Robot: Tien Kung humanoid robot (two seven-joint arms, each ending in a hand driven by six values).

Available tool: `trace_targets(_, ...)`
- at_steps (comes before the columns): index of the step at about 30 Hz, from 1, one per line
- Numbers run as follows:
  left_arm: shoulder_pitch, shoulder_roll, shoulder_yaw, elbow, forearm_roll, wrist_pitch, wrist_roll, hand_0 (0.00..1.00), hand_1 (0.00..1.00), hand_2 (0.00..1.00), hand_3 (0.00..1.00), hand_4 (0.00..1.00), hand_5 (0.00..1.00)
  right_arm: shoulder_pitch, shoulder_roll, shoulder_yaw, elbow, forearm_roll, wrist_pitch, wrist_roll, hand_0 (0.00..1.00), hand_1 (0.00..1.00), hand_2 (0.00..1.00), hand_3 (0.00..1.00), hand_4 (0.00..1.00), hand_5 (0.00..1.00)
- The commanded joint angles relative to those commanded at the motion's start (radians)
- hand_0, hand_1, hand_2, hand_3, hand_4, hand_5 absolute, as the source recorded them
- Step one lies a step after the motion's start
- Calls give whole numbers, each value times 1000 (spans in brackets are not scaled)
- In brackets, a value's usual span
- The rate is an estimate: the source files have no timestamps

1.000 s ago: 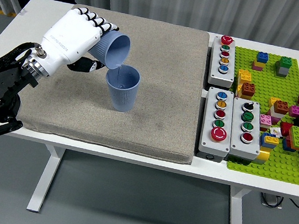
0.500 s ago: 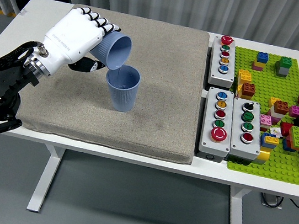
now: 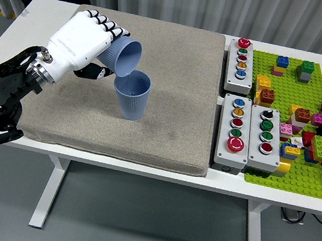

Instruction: Pick cup pour cup place

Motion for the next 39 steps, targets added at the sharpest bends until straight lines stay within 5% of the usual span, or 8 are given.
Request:
trace_targets(17, -6, -1, 12, 0, 0, 2, 5, 549, 551, 645, 575, 709, 178, -2, 1, 0, 0, -1, 1, 0, 701, 628, 561, 562, 2, 5)
trace_targets(23, 25, -3, -33, -2, 0, 42, -14, 546, 549, 636, 573, 708, 176, -5, 2, 5, 0, -7, 1, -2, 701, 628, 561, 562, 2, 2)
trace_targets(26, 80, -18, -114, -4, -88, 126, -38, 546, 549, 636, 573, 708, 176, -7, 4, 8, 0, -11, 2, -3, 701, 628, 561, 562, 2, 2)
trace_targets(28, 125, -35, -176, -10, -179, 191, -72, 541, 544, 633, 572, 708, 173, -8, 5, 9, 0, -16, 2, -5, 701, 628, 560, 562, 2, 3)
trace_targets(32, 198, -79, -293, -22, -341, 191, -204, 541, 544, 633, 572, 708, 173, -12, 8, 15, 0, -28, 4, -10, 701, 628, 560, 562, 2, 3)
trace_targets(39, 279, -198, -528, 39, -640, 165, -479, 538, 543, 633, 572, 710, 171, -24, 8, 10, 0, -25, 6, -10, 701, 628, 561, 563, 2, 4)
